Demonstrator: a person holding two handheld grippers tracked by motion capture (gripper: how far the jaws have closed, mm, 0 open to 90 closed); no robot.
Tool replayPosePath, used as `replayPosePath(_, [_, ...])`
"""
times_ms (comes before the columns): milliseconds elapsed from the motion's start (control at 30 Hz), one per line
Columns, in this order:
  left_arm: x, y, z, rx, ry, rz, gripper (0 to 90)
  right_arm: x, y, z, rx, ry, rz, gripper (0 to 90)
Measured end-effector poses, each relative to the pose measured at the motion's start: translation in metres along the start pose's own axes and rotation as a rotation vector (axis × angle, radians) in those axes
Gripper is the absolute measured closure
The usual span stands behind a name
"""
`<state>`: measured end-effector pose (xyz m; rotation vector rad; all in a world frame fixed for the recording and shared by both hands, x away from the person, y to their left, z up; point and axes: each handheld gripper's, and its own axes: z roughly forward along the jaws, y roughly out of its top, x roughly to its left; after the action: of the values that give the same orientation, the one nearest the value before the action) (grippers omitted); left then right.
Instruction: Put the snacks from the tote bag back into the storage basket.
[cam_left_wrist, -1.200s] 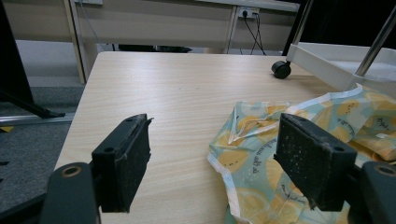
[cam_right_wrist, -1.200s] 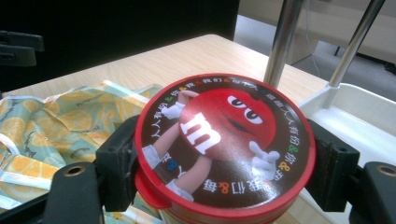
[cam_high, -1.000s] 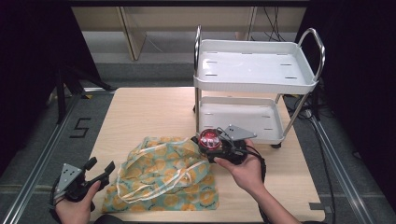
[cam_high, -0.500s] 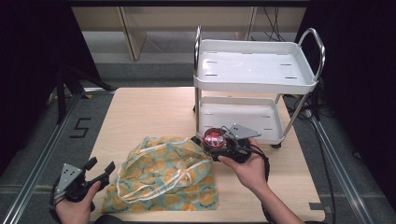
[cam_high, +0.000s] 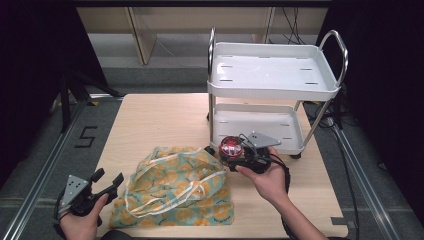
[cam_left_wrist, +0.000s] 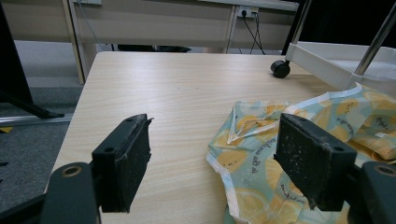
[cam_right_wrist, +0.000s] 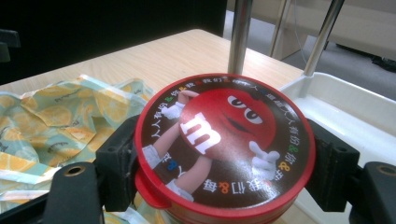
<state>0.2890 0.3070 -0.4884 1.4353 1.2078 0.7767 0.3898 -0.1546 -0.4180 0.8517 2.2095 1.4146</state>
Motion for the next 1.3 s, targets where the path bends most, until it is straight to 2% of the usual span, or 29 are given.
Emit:
replayPosePath(67, [0.0,0.0,0.0,-0.002,-0.001,-0.001,25.5,-0.003,0.001,0.0,-0.012,-0.007,-0.029,26.8])
replayPosePath(133, [0.0,0.0,-0.001,0.007,0.006,0.001,25.5,-0.003,0.001,0.001,-0.007,0.013,0.001,26.8])
replayPosePath(167, [0.0,0.0,-0.001,0.007,0.006,0.001,25.5,-0.004,0.002,0.0,-0.003,0.0,-0.02,26.8])
replayPosePath(200, [0.0,0.0,-0.001,0.007,0.006,0.0,25.6,-0.005,0.002,0.0,-0.007,-0.013,-0.022,26.8])
replayPosePath(267, [0.0,0.0,0.0,0.0,0.002,-0.001,25.5,-0.006,0.002,0.0,0.001,-0.01,-0.003,26.8])
replayPosePath(367, [0.0,0.0,0.0,-0.001,0.001,-0.002,25.5,-0.008,0.003,0.001,-0.012,-0.024,-0.024,26.8])
replayPosePath(467, [0.0,0.0,-0.001,0.004,0.006,-0.002,25.5,-0.01,0.004,0.0,0.002,-0.021,-0.016,26.8])
replayPosePath(500, [0.0,0.0,0.0,-0.002,0.003,-0.003,25.5,-0.01,0.004,0.002,-0.015,-0.009,-0.016,26.8])
replayPosePath(533, [0.0,0.0,0.0,-0.003,0.002,-0.003,25.5,-0.011,0.005,0.001,-0.007,-0.036,-0.032,26.8])
replayPosePath(567, [0.0,0.0,0.0,-0.002,0.002,-0.002,25.5,-0.012,0.005,0.002,-0.011,-0.018,-0.03,26.8])
replayPosePath(667, [0.0,0.0,0.0,0.0,0.001,-0.001,25.5,-0.012,0.006,0.001,-0.003,-0.027,-0.013,26.8])
replayPosePath(733, [0.0,0.0,0.0,-0.003,0.002,-0.004,25.6,-0.014,0.007,0.001,-0.001,-0.028,-0.022,26.8])
replayPosePath(767, [0.0,0.0,0.0,-0.004,0.002,-0.004,25.5,-0.013,0.007,0.001,0.001,-0.033,0.001,26.8])
replayPosePath(800, [-0.001,0.001,-0.001,0.005,0.007,-0.003,25.6,-0.013,0.007,0.001,0.0,-0.033,0.002,26.8])
replayPosePath(833, [0.0,0.0,0.0,-0.002,0.003,-0.004,25.5,-0.015,0.008,0.001,-0.004,-0.033,-0.018,26.8])
replayPosePath(900, [0.0,0.0,0.0,-0.002,0.002,-0.004,25.6,-0.015,0.009,0.001,0.0,-0.032,-0.023,26.8])
replayPosePath(933, [0.0,0.0,0.0,-0.003,0.002,-0.004,25.6,-0.014,0.009,0.001,-0.001,-0.035,-0.002,26.8])
replayPosePath(967, [0.0,0.0,0.0,-0.002,0.003,-0.004,25.5,-0.015,0.009,0.002,-0.014,-0.034,-0.003,26.8])
replayPosePath(1000, [-0.001,0.001,-0.001,0.005,0.007,-0.004,25.5,-0.018,0.01,0.002,-0.014,-0.024,-0.033,26.8])
replayPosePath(1067, [-0.001,0.001,0.0,-0.005,0.003,-0.003,25.5,-0.017,0.01,0.001,0.002,-0.039,-0.011,26.8])
replayPosePath(1133, [0.0,0.001,0.0,-0.005,0.003,-0.002,25.5,-0.019,0.011,0.003,-0.015,-0.031,-0.029,26.8])
replayPosePath(1200, [-0.001,0.001,-0.001,0.003,0.008,-0.003,25.5,-0.018,0.011,0.002,0.001,-0.037,0.0,26.8])
replayPosePath(1233, [-0.001,0.001,-0.001,0.002,0.008,-0.002,25.5,-0.02,0.012,0.001,0.002,-0.045,-0.015,26.8])
replayPosePath(1267, [-0.001,0.001,-0.001,0.001,0.008,-0.003,25.6,-0.019,0.012,0.001,0.003,-0.047,-0.002,26.8])
replayPosePath(1300, [-0.001,0.001,-0.001,0.002,0.008,-0.002,25.6,-0.021,0.013,0.002,-0.007,-0.046,-0.026,26.8])
